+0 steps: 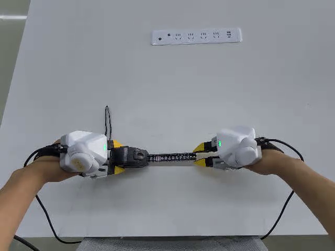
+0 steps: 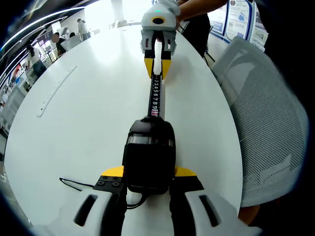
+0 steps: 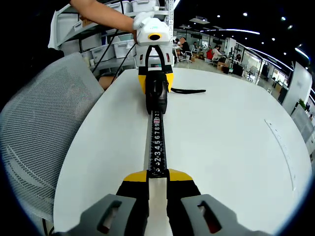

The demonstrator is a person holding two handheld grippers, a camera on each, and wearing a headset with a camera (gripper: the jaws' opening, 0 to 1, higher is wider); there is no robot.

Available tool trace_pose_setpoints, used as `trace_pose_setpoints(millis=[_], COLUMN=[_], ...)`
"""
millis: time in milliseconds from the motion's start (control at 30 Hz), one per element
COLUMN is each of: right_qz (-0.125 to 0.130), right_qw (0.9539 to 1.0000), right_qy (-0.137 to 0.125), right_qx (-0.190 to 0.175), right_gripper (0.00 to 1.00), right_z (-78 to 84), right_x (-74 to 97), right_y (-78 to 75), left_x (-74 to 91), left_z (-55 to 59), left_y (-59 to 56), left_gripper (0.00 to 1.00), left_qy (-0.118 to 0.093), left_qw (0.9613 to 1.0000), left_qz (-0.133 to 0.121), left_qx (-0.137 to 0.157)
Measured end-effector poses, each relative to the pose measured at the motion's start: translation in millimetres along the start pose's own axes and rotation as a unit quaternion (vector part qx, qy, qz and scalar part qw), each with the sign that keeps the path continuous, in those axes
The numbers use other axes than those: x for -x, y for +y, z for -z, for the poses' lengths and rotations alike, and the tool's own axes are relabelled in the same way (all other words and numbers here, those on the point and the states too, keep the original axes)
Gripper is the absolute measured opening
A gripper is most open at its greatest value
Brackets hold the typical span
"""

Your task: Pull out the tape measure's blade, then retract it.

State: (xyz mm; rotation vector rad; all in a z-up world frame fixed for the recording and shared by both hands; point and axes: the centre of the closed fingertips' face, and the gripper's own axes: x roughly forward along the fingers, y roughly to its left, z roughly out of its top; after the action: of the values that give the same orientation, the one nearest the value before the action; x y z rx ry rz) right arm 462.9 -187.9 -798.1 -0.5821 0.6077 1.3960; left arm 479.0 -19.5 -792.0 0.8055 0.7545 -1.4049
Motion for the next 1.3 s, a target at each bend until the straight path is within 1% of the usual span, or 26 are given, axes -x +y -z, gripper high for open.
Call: trace_pose_setpoints(millis=[533, 1300], right_qz=[-0.001, -0.001], right_qw=[1.0000, 1.0000], right_qy=[0.002, 0.007], right_qx=[0.000, -0.002], right_gripper=[0.10, 0.10], right_z=[1.8, 9.9], right_x=[4.2, 10.0], right_y=[-1.2, -1.8], left_x=[0.2, 0.5], left_z=[0.1, 0.3], left_y=[0.3, 0.7], left_gripper=[0.29, 0.29], left_qy=[0.002, 0.003], left_qw=[1.0000, 1.0000], left_qz=[-0.001, -0.001], left_qx=[0.001, 0.001])
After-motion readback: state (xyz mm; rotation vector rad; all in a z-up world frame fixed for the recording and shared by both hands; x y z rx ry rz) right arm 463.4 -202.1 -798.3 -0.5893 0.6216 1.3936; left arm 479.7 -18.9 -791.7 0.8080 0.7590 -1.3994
